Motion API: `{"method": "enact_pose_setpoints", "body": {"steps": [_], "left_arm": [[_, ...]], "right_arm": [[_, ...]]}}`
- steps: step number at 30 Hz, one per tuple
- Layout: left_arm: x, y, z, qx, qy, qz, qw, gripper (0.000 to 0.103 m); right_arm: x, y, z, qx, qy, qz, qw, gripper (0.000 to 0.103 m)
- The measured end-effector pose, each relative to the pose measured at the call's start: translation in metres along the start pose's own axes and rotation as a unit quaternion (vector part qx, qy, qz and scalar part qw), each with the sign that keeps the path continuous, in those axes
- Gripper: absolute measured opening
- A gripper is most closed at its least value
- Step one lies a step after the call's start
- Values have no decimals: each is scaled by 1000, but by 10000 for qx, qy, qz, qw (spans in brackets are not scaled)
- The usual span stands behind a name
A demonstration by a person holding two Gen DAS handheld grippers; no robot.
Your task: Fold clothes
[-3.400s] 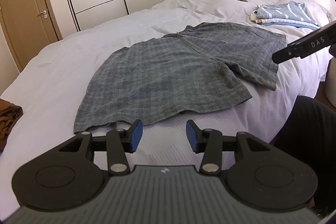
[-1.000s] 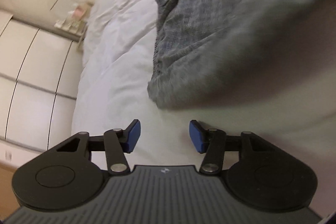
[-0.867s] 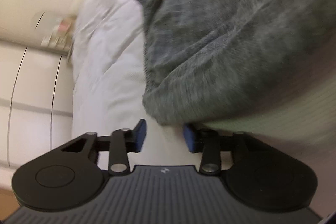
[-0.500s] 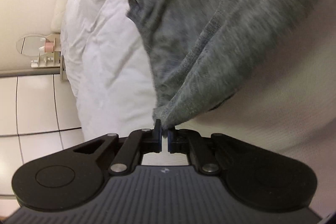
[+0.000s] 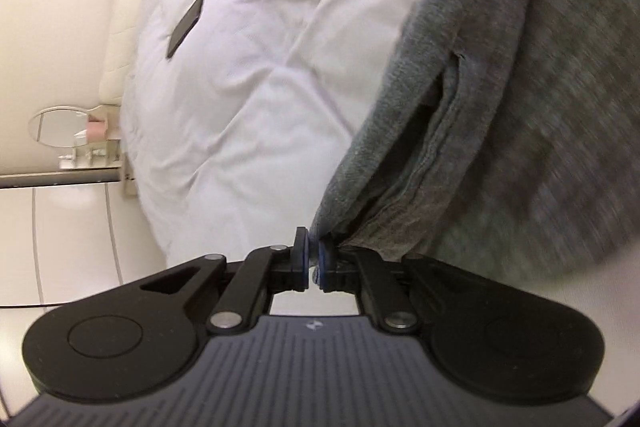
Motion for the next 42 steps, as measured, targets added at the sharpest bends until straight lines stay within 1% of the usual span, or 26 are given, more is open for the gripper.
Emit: {"method": "enact_pose_setpoints", "body": {"steps": [1,2,3,5,6,7,8,10,11,13,15,17,19,21,23,26,28,29,30,32,35,36,37,39,41,42], "left_arm": [[3,9,-14,-16,-19,82,10000,3],[6,17,-27,-39,-32,166,9998,6],[9,21,-36,-68,-22,261,9996,7],[15,25,-49,-138,51,476,9988,9],[17,24,-52,-160,87,608,9980,11],[15,20,-52,-171,113,780,9967,16],[12,15,-49,-182,122,965,9951,20],[6,1,-38,-193,141,1350,9906,20],[4,-7,-30,-201,178,1575,9872,20],[1,-26,-10,-190,212,2150,9762,21],[5,-44,17,-148,228,2793,9598,21],[17,-58,45,-69,228,3344,9421,26],[37,-70,75,62,226,3888,9210,32],[65,-79,105,134,216,4341,9005,33],[100,-83,131,130,185,4749,8797,33],[151,-84,164,125,112,5362,8439,33],[179,-81,183,156,78,5707,8210,33],[191,-79,190,169,77,5841,8114,34],[201,-76,195,173,93,5946,8038,35],[217,-70,204,188,120,6109,7914,36],[236,-66,213,226,113,6330,7737,37],[240,-66,214,216,90,6365,7709,37],[243,-66,215,194,86,6376,7700,37],[250,-66,216,178,76,6382,7696,37],[254,-67,218,212,75,6424,7661,38],[255,-68,219,232,84,6453,7635,39]], "right_arm": [[16,-2,-2,-64,-134,-134,9998,4],[30,-6,-4,-129,-244,-244,9993,4],[41,-11,-8,-190,-343,-351,9986,4],[59,-21,-16,-384,-565,-544,9962,4],[64,-25,-17,-411,-633,-624,9952,5],[68,-29,-18,-438,-702,-703,9941,5],[72,-33,-19,-461,-772,-775,9929,9],[78,-38,-16,-448,-926,-819,9913,15],[79,-37,-13,-425,-982,-846,9907,20],[80,-36,-2,-313,-1144,-847,9893,20],[81,-34,8,-201,-1305,-848,9876,20],[82,-32,19,-92,-1458,-843,9857,21],[76,-29,26,-35,-1494,-718,9862,23],[67,-26,33,6,-1516,-558,9869,26],[54,-25,41,-38,-1454,-384,9886,26],[30,-26,47,-169,-1175,-173,9928,26],[7,-32,44,-362,-785,167,9961,26],[-5,-36,44,-481,-563,373,9966,27],[-20,-41,41,-646,-367,675,9950,32],[-49,-52,36,-931,-24,1315,9869,38],[-90,-69,27,-1195,265,2429,9623,39],[-101,-75,23,-1290,326,2787,9511,43],[-111,-80,20,-1339,366,3098,9406,46],[-130,-91,14,-1433,448,3706,9166,54],[-144,-101,7,-1446,475,4248,8924,62],[-150,-106,3,-1420,460,4503,8803,62]]}}
Point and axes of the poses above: each gripper's, at about its wrist camera, not at the fingertips, and z roughly against the way its jaws point, x to its right, y to its top, the point moved 2 cm from there along -z, roughly the way its jaws point, and after that the axes turned 8 degrees about z, right-handed, at the moved point
